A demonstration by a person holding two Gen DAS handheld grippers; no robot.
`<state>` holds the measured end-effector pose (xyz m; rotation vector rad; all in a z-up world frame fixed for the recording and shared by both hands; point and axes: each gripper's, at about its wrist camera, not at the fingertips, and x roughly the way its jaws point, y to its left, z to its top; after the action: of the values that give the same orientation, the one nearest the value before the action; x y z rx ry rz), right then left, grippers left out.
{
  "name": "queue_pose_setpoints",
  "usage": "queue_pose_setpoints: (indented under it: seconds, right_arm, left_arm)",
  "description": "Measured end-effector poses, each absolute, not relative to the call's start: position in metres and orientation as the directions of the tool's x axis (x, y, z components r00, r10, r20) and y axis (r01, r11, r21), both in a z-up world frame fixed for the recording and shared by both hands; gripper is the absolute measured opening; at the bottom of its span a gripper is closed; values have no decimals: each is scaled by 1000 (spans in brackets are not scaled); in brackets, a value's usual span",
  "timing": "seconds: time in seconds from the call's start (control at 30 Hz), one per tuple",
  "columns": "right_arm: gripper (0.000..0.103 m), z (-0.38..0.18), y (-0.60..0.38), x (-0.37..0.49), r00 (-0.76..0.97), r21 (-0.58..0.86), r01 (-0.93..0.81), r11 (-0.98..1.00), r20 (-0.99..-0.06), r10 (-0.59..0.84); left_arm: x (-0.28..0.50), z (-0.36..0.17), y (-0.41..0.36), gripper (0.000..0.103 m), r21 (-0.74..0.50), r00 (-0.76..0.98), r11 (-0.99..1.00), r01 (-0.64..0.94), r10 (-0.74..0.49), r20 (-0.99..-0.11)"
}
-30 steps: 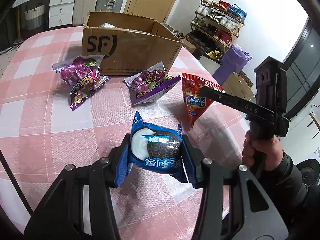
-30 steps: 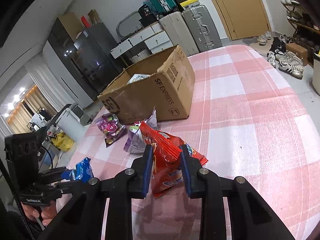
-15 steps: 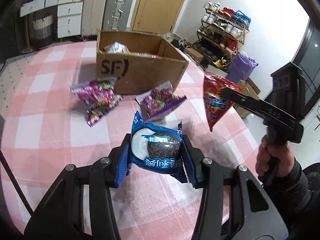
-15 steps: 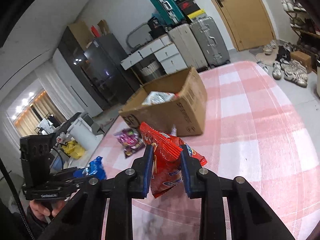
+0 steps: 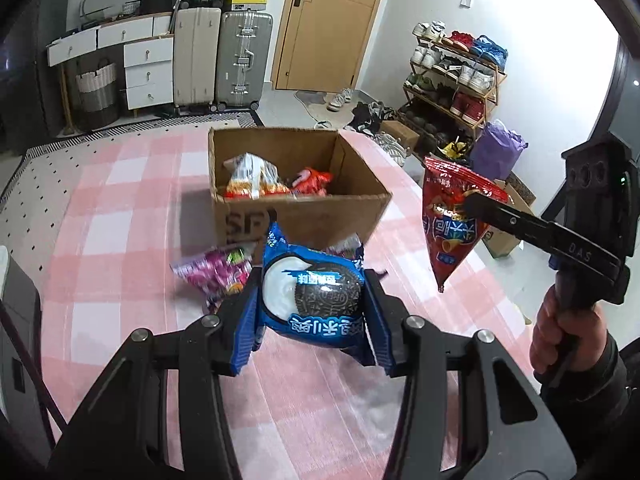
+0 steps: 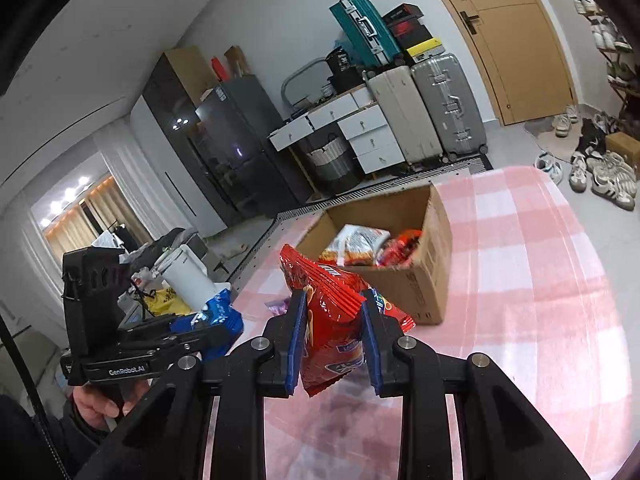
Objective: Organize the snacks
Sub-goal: 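Lift both held packets and carry them over the cardboard box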
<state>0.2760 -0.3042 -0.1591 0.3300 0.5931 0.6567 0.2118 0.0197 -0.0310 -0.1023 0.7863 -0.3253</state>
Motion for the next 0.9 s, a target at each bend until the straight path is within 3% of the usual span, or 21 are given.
queue_pose_setpoints:
  seconds: [0.67,0.9]
  right_arm:
    - [26,-87,-277,353,634,432,-540,722,-355,687]
    - [26,-87,-268,390,637,426,-529,734,-372,676]
  left_arm:
    - [327,30,19,44,-179,675,952,247,-302,-673]
    - [381,17,22,44,-255,642,931,261,-365,-674]
